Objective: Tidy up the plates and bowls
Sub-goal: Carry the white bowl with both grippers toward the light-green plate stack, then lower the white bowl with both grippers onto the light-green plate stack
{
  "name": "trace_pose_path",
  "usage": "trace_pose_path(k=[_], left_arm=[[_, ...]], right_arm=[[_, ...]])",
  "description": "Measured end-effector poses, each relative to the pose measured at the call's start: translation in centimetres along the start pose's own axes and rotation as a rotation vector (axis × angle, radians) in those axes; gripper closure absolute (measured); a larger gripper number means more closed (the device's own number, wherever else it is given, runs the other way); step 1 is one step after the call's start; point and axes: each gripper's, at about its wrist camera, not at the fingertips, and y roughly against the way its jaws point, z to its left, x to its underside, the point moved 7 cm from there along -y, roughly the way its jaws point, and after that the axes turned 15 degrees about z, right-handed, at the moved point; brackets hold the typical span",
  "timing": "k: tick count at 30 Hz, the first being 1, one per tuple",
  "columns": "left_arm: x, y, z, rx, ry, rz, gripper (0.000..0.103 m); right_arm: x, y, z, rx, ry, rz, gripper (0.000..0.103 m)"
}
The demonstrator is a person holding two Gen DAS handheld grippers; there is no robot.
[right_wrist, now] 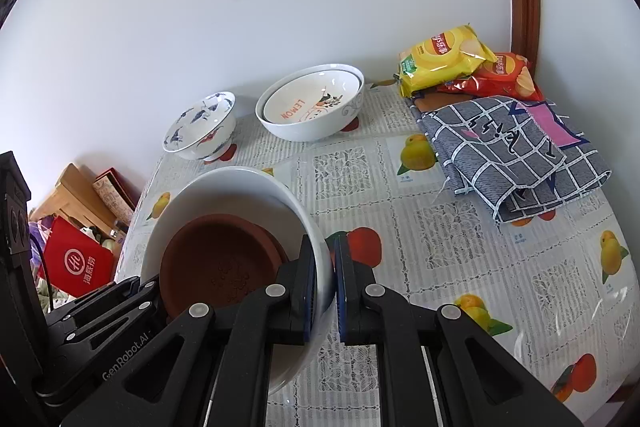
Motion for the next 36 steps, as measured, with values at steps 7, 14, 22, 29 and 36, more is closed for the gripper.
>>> trace_pose_path(k=[7,14,22,29,36], left_arm=[[0.0,0.0,0.5,-0.001,0.006,0.001,0.094],[-0.1,0.1,1.2,-0.006,0.018,-0.001,0.094],[-0.2,0.2,2.2,-0.012,0.032,-0.003,0.094],[-0.3,0.3,3.0,-0.015,0.045,-0.006,0.094],[-0.5,0.3,3.9,-0.016,0.058,-0.004,0.094]], right_arm=[[-0.1,-0.3,0.4,0.0,0.007,0.005,0.094],[-0.2,-0.7,1.1,-0.003,0.017,0.007,0.094],[-0.3,-1.2,2.1,-0.007,0.03,0.013,0.094],[-0.4,-1.6,2.9,-0.01,0.041,0.015,0.094],[-0.5,-2.0,3.6,-0.01,0.052,0.019,0.094]])
